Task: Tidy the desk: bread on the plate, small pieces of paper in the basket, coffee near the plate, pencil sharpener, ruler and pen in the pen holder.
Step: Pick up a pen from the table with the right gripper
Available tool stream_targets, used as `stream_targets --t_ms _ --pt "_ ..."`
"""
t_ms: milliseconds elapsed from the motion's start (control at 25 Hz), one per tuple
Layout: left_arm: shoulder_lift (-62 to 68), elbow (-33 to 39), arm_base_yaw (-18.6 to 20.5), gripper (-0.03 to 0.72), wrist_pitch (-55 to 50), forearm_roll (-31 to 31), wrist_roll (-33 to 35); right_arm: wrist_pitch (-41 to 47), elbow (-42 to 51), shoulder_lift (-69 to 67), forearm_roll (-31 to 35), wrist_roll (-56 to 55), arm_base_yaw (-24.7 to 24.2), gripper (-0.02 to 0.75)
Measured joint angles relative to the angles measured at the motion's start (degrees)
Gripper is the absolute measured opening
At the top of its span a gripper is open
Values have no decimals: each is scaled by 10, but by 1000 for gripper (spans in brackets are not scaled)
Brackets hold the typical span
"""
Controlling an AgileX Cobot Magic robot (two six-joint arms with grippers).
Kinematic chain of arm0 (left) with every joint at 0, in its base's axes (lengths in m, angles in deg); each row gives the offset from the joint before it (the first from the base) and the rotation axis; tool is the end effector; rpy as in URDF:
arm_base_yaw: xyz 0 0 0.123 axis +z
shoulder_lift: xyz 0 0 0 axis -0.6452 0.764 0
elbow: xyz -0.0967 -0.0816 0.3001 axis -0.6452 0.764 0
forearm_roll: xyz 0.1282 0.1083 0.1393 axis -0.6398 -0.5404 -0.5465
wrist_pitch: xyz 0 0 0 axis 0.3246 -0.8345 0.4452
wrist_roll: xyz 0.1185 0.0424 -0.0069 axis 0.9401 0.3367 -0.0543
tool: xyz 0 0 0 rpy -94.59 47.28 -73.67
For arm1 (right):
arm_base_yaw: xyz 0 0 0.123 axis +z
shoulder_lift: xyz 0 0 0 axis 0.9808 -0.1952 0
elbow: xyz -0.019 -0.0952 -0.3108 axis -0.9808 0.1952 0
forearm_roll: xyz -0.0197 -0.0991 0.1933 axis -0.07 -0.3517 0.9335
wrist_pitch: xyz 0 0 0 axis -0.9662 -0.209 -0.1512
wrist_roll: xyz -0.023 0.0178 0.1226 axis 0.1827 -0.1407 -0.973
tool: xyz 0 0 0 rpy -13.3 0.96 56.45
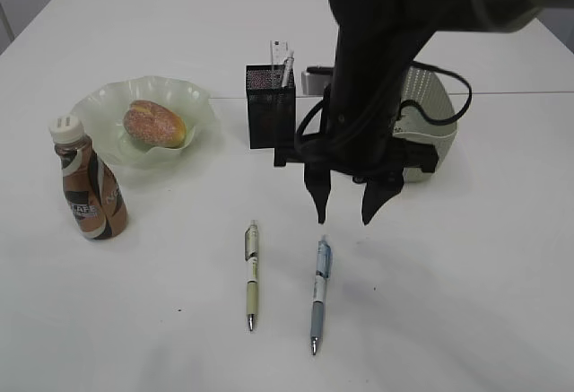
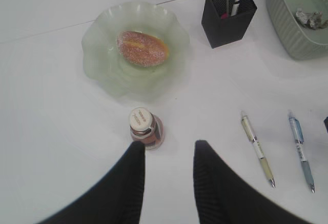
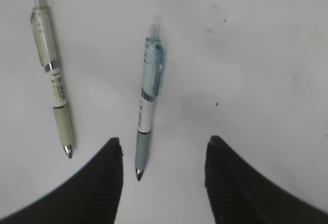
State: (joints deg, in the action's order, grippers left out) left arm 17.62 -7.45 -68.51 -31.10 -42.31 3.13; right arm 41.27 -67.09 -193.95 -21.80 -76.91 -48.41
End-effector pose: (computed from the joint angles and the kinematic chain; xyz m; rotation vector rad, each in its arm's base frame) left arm 0.2227 -0.0959 0.4610 0.3109 2.3915 -0.1018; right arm 0.3352 0.2037 0.2405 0.0721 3.1128 0.1193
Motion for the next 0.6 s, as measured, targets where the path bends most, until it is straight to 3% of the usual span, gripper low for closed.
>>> stream_targets --t_ms 600 --pt "0 0 0 241 0 3 0 -10 6 -111 58 -4 4 386"
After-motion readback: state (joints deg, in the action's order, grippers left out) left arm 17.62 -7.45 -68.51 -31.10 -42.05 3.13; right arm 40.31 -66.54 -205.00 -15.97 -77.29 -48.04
